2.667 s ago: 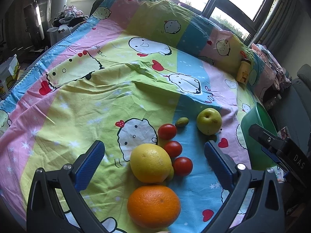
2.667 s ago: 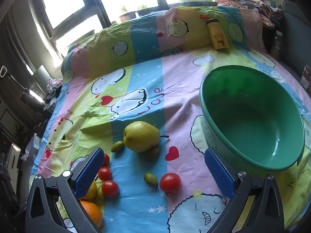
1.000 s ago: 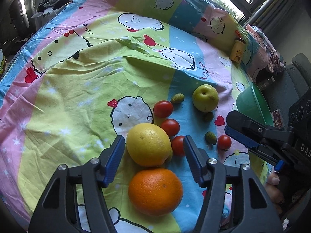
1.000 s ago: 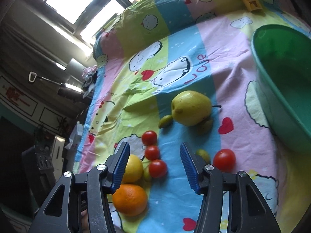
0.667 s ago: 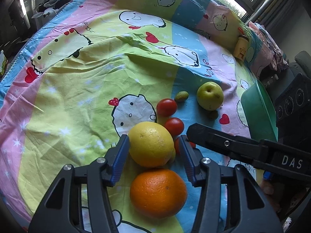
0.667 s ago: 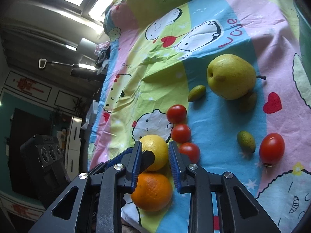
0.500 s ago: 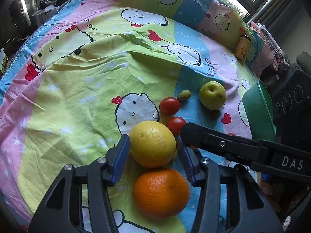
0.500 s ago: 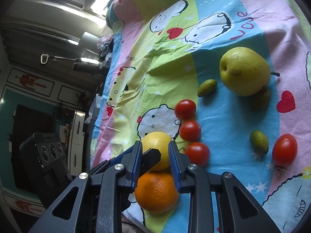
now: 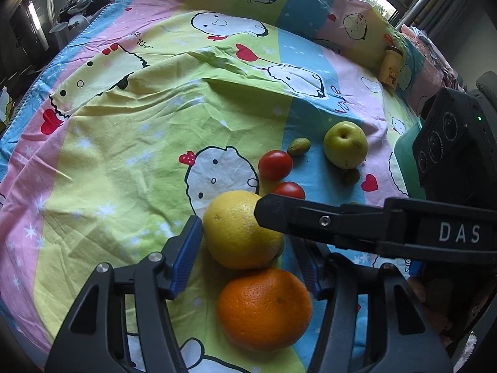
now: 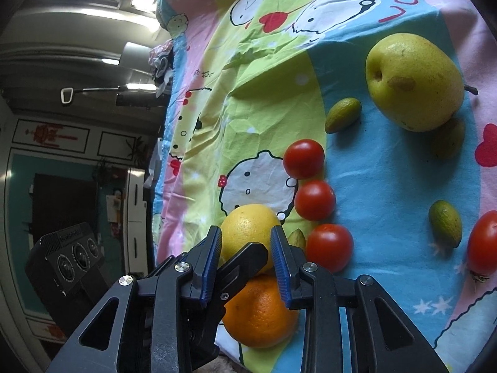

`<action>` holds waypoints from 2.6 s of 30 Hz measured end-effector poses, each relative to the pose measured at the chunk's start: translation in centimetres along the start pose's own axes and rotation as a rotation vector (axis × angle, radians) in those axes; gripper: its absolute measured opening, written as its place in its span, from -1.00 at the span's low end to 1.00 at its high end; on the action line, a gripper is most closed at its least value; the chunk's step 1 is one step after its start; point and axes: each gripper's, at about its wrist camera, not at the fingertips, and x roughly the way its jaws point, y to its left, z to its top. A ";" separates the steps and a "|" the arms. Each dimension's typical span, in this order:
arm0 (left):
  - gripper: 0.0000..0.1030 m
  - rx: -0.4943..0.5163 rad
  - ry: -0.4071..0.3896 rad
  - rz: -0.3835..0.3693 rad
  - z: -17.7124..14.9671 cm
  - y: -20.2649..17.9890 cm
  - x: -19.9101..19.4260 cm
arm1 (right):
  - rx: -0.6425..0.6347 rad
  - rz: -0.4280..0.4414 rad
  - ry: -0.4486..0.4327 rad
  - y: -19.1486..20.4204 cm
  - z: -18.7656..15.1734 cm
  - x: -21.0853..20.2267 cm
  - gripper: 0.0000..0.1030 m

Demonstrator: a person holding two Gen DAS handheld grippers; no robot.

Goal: Organize fruits
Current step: 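Lower the right tool onto the yellow grapefruit and close its fingers, then lift the grapefruit with the right tool and carry it toward the green basin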

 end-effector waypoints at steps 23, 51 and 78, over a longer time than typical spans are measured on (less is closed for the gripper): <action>0.19 0.046 -0.089 0.024 -0.1 -0.7 -0.8 | -0.161 -0.048 -0.056 2.5 -0.8 0.3 0.11; 0.19 0.174 -0.423 -0.057 -1.3 -4.5 -4.5 | -0.391 -0.073 -0.476 5.5 -4.1 -6.1 0.11; 0.19 0.221 -0.506 -0.098 -2.2 -5.8 -6.1 | -0.463 -0.109 -0.563 6.5 -5.7 -8.0 0.12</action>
